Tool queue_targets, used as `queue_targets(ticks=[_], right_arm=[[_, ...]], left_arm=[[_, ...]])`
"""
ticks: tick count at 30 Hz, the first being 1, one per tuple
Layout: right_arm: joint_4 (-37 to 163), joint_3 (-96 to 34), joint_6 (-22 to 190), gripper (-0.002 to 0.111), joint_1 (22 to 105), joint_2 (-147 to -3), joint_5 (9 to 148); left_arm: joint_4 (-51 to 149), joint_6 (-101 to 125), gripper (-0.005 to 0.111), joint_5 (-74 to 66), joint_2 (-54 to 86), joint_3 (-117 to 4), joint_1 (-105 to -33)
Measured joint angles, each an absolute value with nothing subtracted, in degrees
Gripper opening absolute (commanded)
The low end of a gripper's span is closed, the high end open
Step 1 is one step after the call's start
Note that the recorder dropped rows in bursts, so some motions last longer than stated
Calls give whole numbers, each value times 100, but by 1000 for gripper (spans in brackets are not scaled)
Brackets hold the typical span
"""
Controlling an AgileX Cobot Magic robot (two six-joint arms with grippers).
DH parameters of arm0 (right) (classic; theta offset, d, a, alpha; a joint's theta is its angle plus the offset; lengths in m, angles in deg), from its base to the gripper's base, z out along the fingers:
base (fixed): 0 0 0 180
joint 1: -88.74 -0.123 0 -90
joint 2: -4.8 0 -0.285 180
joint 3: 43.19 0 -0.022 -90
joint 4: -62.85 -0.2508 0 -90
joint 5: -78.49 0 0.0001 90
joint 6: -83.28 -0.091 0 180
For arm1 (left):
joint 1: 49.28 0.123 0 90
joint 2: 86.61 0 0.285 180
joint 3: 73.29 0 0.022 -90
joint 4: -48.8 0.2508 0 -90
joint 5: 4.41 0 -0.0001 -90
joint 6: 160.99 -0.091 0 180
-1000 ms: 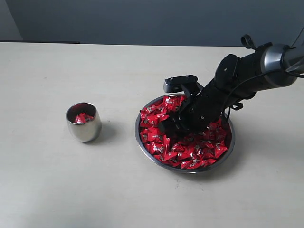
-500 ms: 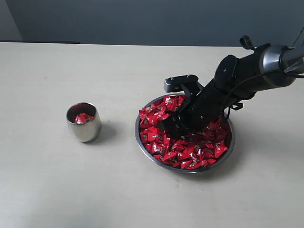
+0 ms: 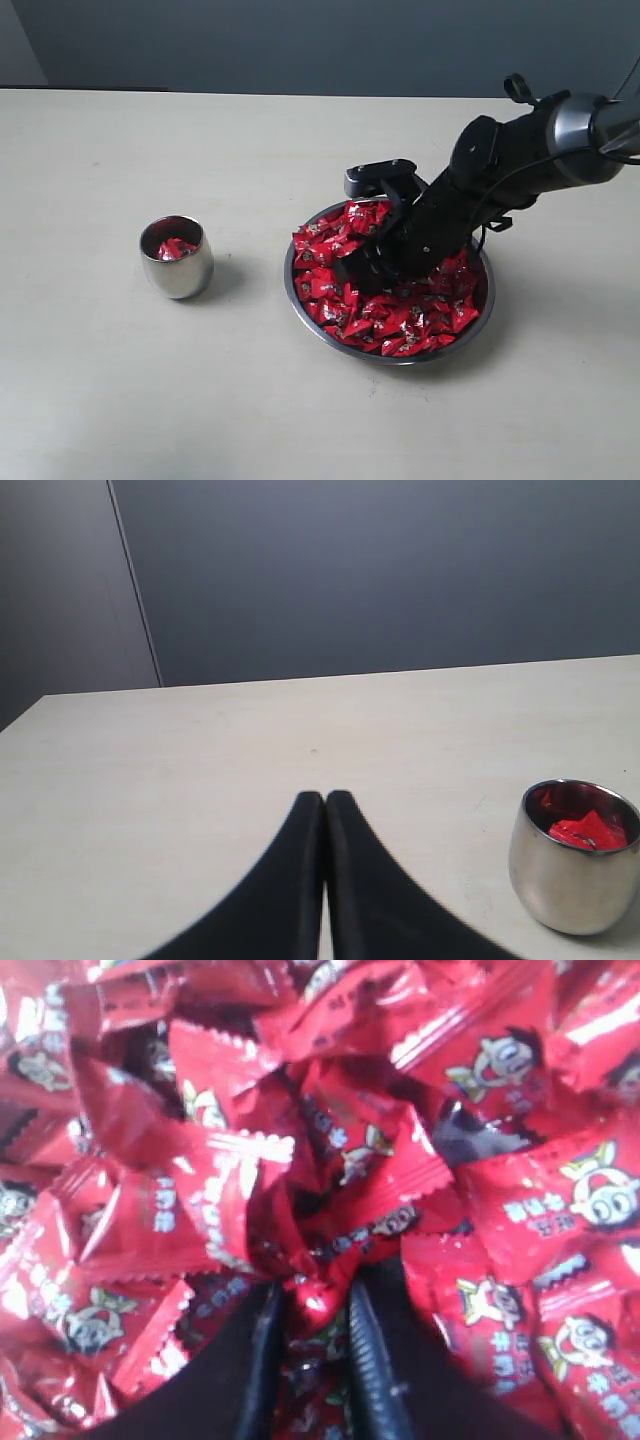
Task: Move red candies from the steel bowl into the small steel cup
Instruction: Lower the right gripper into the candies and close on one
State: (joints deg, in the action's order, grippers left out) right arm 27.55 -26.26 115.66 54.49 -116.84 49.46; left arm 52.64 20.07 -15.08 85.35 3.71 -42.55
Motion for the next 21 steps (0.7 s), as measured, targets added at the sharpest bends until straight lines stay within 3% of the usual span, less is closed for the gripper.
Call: queue_targets(ticks=[21], right_arm=[[3797,-2589,10778,16,5427,-10994,4990]], left_arm=[[5264,2007,0,-1508,8535,371,-4255]])
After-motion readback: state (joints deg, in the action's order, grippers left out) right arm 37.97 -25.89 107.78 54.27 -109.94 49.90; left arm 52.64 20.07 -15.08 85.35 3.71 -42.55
